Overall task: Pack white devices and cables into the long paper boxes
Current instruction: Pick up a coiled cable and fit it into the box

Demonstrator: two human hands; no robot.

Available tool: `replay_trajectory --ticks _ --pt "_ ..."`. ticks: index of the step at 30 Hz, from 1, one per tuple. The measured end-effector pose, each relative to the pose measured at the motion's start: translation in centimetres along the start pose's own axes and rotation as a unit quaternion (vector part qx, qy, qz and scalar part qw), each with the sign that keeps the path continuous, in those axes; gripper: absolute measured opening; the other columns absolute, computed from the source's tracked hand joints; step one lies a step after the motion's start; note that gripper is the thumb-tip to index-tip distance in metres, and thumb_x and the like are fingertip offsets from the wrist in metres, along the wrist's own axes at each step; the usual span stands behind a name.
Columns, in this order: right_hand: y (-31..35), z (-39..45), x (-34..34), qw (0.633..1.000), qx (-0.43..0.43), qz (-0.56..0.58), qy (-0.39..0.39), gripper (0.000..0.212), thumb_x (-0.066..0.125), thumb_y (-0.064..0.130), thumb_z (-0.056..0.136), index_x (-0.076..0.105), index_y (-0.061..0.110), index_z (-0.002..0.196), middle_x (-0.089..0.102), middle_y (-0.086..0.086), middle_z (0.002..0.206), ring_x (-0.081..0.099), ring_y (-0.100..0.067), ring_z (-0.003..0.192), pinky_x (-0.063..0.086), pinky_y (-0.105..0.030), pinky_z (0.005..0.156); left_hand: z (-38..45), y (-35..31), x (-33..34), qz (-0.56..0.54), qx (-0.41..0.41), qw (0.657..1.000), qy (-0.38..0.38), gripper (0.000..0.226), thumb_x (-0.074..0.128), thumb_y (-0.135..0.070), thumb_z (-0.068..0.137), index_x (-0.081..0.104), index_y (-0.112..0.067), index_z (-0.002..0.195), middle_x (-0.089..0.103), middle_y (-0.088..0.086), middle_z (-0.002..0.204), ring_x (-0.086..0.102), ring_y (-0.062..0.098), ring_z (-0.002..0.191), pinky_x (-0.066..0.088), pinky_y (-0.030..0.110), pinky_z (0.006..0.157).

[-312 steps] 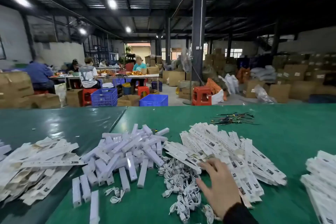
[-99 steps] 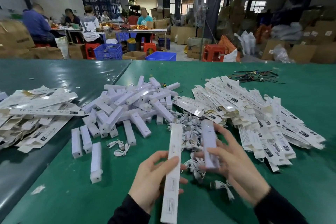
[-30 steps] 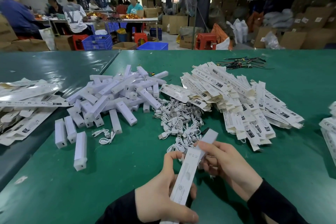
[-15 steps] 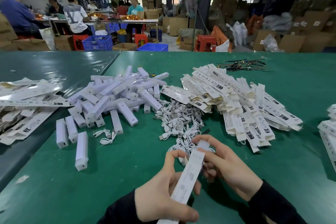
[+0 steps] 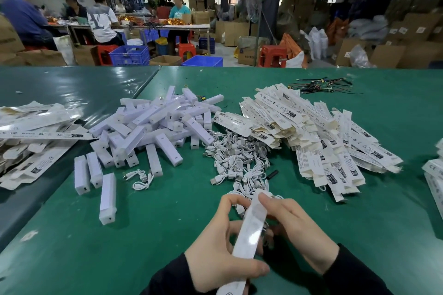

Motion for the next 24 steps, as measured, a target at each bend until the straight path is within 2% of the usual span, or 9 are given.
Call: replay_trajectory --ticks 2,5,8,12,14,16,18,21,24 --pt "0.4 -0.1 -0.1 1.000 -0.007 -0.010 0.005 0.048 0.053 0.058 0.091 0.076 0.019 0.073 0.068 -0.008 0.071 0.058 -0.018 0.059 0.042 -0.031 0.059 -0.1 -0.1 0.3 0.003 -0.003 1.000 -0.002 0.069 0.077 -0.006 0.069 0.035 -0.040 0.112 0.066 -0.004 0.077 0.055 0.014 0.059 0.047 0.025 0.057" --pt "0.5 0.0 -3.1 0.988 -0.052 0.016 -0.144 0.030 0.057 0.036 0.091 0.076 0.014 0.082 0.066 -0.001 0.070 0.054 -0.011 0.054 0.041 -0.021 0.045 0.0 -0.6 -0.4 -0.025 -0.011 0.999 -0.045 0.076 0.080 -0.011 0.065 0.035 -0.030 0.124 0.063 0.002 0.073 0.057 0.016 0.049 0.049 0.027 0.049" --pt "0.8 -0.3 -5.4 0.950 -0.093 -0.182 -0.235 0.016 0.065 0.025 0.089 0.072 0.024 0.074 0.066 0.004 0.067 0.053 -0.008 0.059 0.042 -0.020 0.054 0.1 -0.9 -1.8 -0.070 -0.005 0.992 -0.100 0.073 0.078 -0.004 0.065 0.038 -0.022 0.125 0.058 0.005 0.067 0.056 0.021 0.041 0.049 0.029 0.041" --pt "-0.2 -0.2 -3.8 0.912 -0.049 -0.379 -0.149 0.037 0.073 0.064 0.062 0.066 0.029 0.072 0.063 0.011 0.064 0.050 -0.004 0.055 0.042 -0.025 0.055 0.2 -0.5 -2.7 -0.111 -0.007 0.981 -0.159 0.066 0.069 0.000 0.066 0.034 -0.019 0.118 0.060 0.006 0.070 0.051 0.026 0.037 0.047 0.030 0.036" --pt "-0.7 0.0 -2.9 0.875 -0.021 -0.472 -0.106 0.041 0.071 0.067 0.055 0.062 0.036 0.080 0.062 0.017 0.069 0.054 -0.005 0.060 0.043 -0.023 0.055 0.3 -0.3 -2.8 -0.125 -0.015 0.975 -0.183 0.063 0.066 0.001 0.065 0.032 -0.019 0.113 0.062 0.004 0.072 0.050 0.026 0.038 0.047 0.031 0.036" --pt "-0.7 0.0 -2.5 0.912 -0.019 -0.405 -0.068 0.026 0.079 0.037 0.065 0.064 0.034 0.085 0.066 0.013 0.073 0.060 -0.006 0.058 0.045 -0.021 0.056 0.4 -0.2 -3.0 -0.138 -0.023 0.968 -0.209 0.061 0.064 0.001 0.063 0.031 -0.021 0.109 0.064 0.002 0.073 0.050 0.027 0.041 0.049 0.034 0.038" --pt "-0.8 0.0 -2.5 0.937 -0.018 -0.342 -0.070 0.027 0.075 0.007 0.072 0.069 0.029 0.087 0.069 0.004 0.071 0.063 -0.009 0.056 0.044 -0.016 0.054 0.3 -0.1 -3.3 -0.153 -0.028 0.959 -0.236 0.061 0.060 0.003 0.059 0.033 -0.022 0.108 0.063 0.005 0.075 0.050 0.027 0.043 0.049 0.035 0.040" --pt "-0.6 0.1 -2.6 0.954 -0.030 -0.278 -0.109 0.031 0.072 -0.003 0.078 0.072 0.025 0.090 0.069 0.004 0.070 0.061 -0.008 0.060 0.047 -0.017 0.060 0.2 0.1 -3.7 -0.161 -0.038 0.951 -0.260 0.064 0.055 0.006 0.054 0.037 -0.019 0.110 0.061 0.012 0.079 0.048 0.026 0.043 0.047 0.031 0.037" --pt "-0.5 0.3 -1.9 0.993 -0.037 -0.052 -0.100 0.030 0.076 -0.005 0.077 0.073 0.015 0.100 0.069 -0.001 0.073 0.059 -0.012 0.067 0.050 -0.020 0.066 0.2 0.0 -3.2 -0.154 -0.033 0.957 -0.244 0.057 0.062 0.011 0.064 0.041 -0.013 0.111 0.065 0.011 0.074 0.050 0.026 0.045 0.042 0.025 0.034"
Point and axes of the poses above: each hand's wrist, its own z-axis towards the middle knuckle, its own x-axis out of the palm, y = z × x, the point moved 4 cm from there along z, towards the middle knuckle
